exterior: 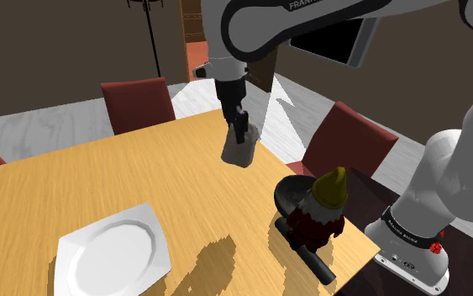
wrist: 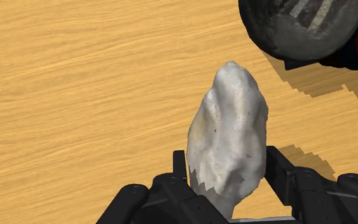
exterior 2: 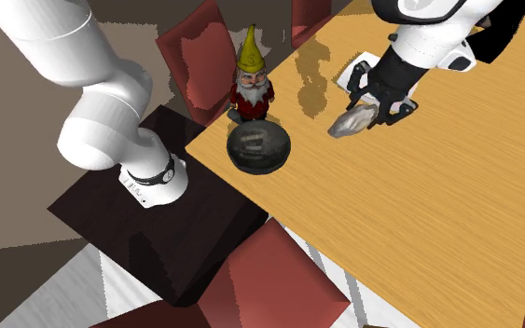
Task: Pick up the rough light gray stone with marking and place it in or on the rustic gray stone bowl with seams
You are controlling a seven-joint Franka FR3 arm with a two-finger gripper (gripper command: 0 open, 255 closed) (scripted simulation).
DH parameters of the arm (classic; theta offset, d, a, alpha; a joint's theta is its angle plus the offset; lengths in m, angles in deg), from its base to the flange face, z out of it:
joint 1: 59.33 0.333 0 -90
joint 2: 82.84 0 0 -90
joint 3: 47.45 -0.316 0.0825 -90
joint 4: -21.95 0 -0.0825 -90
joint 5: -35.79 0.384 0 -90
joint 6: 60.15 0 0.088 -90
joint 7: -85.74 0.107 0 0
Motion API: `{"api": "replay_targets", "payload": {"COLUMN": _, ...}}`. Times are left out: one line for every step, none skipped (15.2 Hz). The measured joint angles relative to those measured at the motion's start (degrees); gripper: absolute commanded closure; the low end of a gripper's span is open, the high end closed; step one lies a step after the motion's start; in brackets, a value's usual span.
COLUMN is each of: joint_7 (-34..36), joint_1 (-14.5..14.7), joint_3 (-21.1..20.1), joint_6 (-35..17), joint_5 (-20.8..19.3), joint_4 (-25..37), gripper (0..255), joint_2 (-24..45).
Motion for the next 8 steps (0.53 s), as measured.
{"api": "replay_targets", "payload": {"joint_7": -0.13, "joint_1": -0.01, "joint_3": -0.03, "joint_6": -0.22, "joint_5": 0.33, "joint_4": -2.38, "gripper": 255, "joint_2": -2.18}}
{"api": "replay_targets", "payload": {"joint_7": -0.22, "joint_1": 0.01, "joint_3": -0.07, "joint_6": -0.79, "joint_5": 0.61, "joint_4": -4.85, "gripper": 255, "joint_2": -4.12}}
{"api": "replay_targets", "payload": {"joint_7": -0.59, "joint_1": -0.1, "joint_3": 0.05, "joint_6": -0.92, "joint_5": 0.89, "joint_4": -7.22, "gripper": 255, "joint_2": -6.33}}
{"api": "replay_targets", "payload": {"joint_7": -0.86, "joint_1": -0.15, "joint_3": 0.14, "joint_6": -0.92, "joint_5": 1.19, "joint_4": -9.48, "gripper": 255, "joint_2": -8.59}}
{"api": "replay_targets", "payload": {"joint_7": -1.01, "joint_1": -0.1, "joint_3": 0.16, "joint_6": -1.12, "joint_5": 1.55, "joint_4": -12.15, "gripper": 255, "joint_2": -11.08}}
{"api": "replay_targets", "payload": {"joint_7": -0.81, "joint_1": 0.11, "joint_3": -0.01, "joint_6": -1.19, "joint_5": 1.9, "joint_4": -14.01, "gripper": 255, "joint_2": -12.91}}
{"api": "replay_targets", "payload": {"joint_7": -1.29, "joint_1": 0.06, "joint_3": 0.24, "joint_6": -0.68, "joint_5": 2.22, "joint_4": -16.48, "gripper": 255, "joint_2": -15.85}}
{"api": "replay_targets", "payload": {"joint_7": -1.43, "joint_1": 0.15, "joint_3": 0.29, "joint_6": -0.64, "joint_5": 2.51, "joint_4": -18.79, "gripper": 255, "joint_2": -18.25}}
